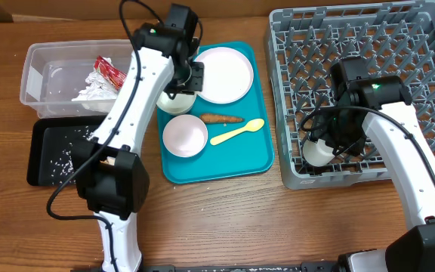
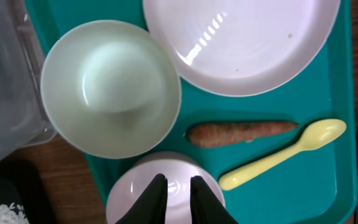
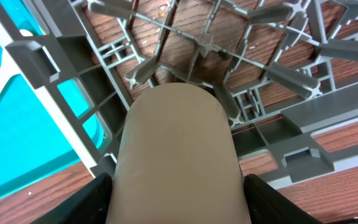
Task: Sort waste into correct bins and load items into the dishwasher
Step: 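Lower the cup into the dish rack with the right gripper and release, then raise the right gripper away from the cup in the rack, then grasp the carrot on the teal tray with the left gripper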
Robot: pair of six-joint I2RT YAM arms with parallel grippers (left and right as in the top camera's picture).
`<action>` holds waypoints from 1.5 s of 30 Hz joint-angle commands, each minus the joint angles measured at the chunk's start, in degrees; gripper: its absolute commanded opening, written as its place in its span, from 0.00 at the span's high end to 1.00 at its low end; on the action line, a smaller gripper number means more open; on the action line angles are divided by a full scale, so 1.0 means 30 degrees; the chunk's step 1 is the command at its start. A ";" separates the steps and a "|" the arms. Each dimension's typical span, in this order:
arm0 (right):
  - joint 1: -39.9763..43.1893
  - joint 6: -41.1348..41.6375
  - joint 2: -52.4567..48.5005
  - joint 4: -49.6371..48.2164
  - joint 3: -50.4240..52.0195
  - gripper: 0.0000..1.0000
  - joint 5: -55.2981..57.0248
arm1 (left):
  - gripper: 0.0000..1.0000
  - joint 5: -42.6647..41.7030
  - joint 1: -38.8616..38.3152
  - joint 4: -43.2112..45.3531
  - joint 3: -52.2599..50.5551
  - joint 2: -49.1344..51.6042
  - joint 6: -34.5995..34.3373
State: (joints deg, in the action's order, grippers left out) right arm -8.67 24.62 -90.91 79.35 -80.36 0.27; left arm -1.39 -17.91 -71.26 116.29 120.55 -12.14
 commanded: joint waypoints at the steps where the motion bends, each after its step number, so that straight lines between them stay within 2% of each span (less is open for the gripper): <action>1: -0.0022 -0.0350 -0.0124 -0.0051 -0.0102 0.34 -0.0168 | 0.78 0.0204 -0.0911 0.0335 0.0277 -0.0095 0.0219; 6: -0.0022 -0.0787 -0.0124 0.0095 -0.0102 0.31 -0.1158 | 0.72 0.1217 -0.1632 0.0430 0.0277 -0.0095 0.0277; 11: -0.0022 -0.0780 -0.0124 0.0430 -0.0095 0.25 -0.1202 | 0.72 0.1464 -0.1661 0.0401 0.0277 -0.0087 0.0262; 15: -0.0022 -0.0780 -0.0124 0.0656 -0.0095 0.16 -0.1195 | 0.72 0.1464 -0.1661 0.0408 0.0277 -0.0095 0.0262; 21: -0.0022 -0.0780 -0.0109 0.0204 -0.0160 0.15 -0.1180 | 0.73 0.1457 -0.1668 0.0401 0.0270 -0.0087 0.0277; 23: 0.0073 -0.0852 -0.0066 0.0328 -0.0721 0.09 -0.1137 | 0.73 0.1443 -0.1727 0.0401 0.0270 -0.0073 0.0692; 26: 0.0408 -0.1435 0.0204 0.1224 -0.2579 0.01 -0.1107 | 0.70 0.1435 -0.2011 0.0415 0.0270 -0.0036 0.1916; 28: 0.0685 -0.1989 0.0423 0.2018 -0.4218 0.00 -0.1100 | 0.67 0.1443 -0.2295 0.0430 0.0270 0.0036 0.2907; 29: 0.0896 -0.2455 0.0597 0.2667 -0.5712 0.00 -0.1064 | 0.62 0.1450 -0.2557 0.0525 0.0160 0.0036 0.3847; 32: 0.0969 -0.2514 0.0867 0.3198 -0.7118 0.00 -0.0809 | 0.54 0.1443 -0.3038 0.0918 -0.0175 0.0044 0.5508; 36: 0.0969 -0.2506 0.0998 0.3286 -0.7104 0.00 -0.0823 | 0.50 0.1173 -0.3446 0.2055 -0.1268 0.0044 0.8189; 40: 0.0969 -0.2521 0.0976 0.3249 -0.6805 0.00 -0.0816 | 0.43 -0.0736 -0.3577 0.3242 -0.3191 0.0044 1.1781; 45: 0.0969 -0.2521 0.0976 0.3213 -0.6659 0.00 -0.0816 | 0.41 -0.0889 -0.3577 0.4160 -0.4874 0.0036 1.3486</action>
State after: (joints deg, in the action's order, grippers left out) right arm -5.93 17.69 -88.29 89.25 -100.71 -2.57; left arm -1.87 -28.80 -59.70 104.03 120.57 20.60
